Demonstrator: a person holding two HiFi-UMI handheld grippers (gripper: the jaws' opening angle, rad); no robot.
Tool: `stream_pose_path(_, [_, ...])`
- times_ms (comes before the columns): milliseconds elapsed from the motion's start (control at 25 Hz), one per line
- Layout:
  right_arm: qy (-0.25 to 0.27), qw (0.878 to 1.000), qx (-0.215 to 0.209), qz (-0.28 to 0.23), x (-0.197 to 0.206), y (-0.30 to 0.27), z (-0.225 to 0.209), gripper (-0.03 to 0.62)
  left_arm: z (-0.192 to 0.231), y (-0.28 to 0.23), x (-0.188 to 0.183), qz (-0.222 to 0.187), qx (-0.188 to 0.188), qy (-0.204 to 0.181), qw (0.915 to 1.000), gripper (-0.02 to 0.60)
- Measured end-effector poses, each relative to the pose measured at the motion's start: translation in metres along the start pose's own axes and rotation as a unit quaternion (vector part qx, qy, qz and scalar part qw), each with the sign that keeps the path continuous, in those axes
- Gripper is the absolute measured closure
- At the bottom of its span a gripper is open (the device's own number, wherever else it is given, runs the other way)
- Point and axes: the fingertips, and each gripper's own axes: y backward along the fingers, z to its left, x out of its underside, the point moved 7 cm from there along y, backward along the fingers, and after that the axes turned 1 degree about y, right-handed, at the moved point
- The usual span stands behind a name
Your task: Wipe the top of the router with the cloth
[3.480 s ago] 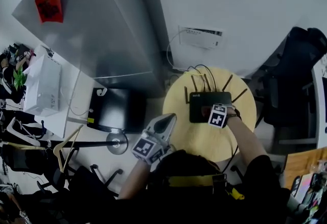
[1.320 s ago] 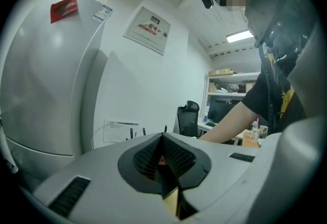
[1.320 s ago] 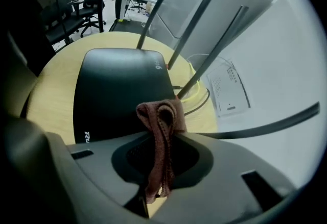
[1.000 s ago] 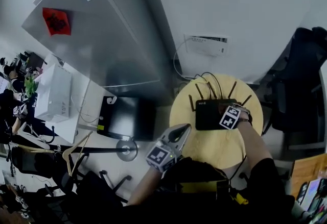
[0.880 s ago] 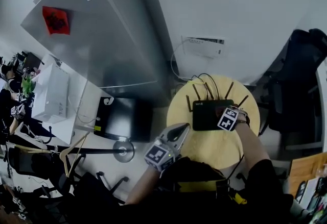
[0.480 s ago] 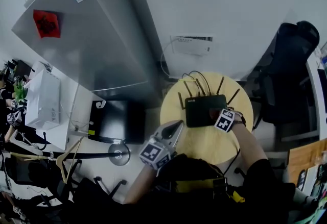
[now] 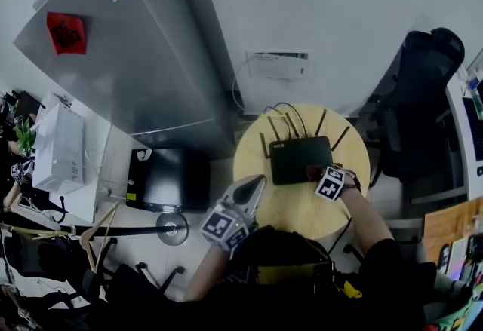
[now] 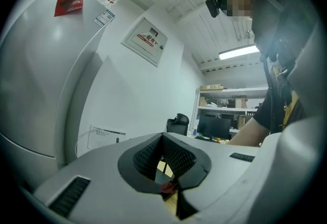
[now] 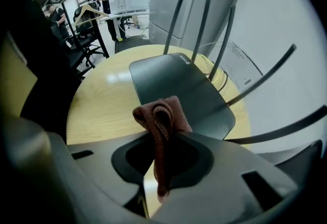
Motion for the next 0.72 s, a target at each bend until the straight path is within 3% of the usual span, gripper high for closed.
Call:
stream_pose_path(560, [-0.006,1.0,-0.008,-0.015,0.006,0.005,0.022,0.53,-0.007,-0.001,0.015,0.032,0.009,0.006,0.9994,0.588])
stream_pose_path(720, [0.039,0.999,-0.031,-0.014,0.012,0.012,0.04,0.531,-0.01,-0.007,0.014,0.026,0.011,0.004,0.9996,0.588])
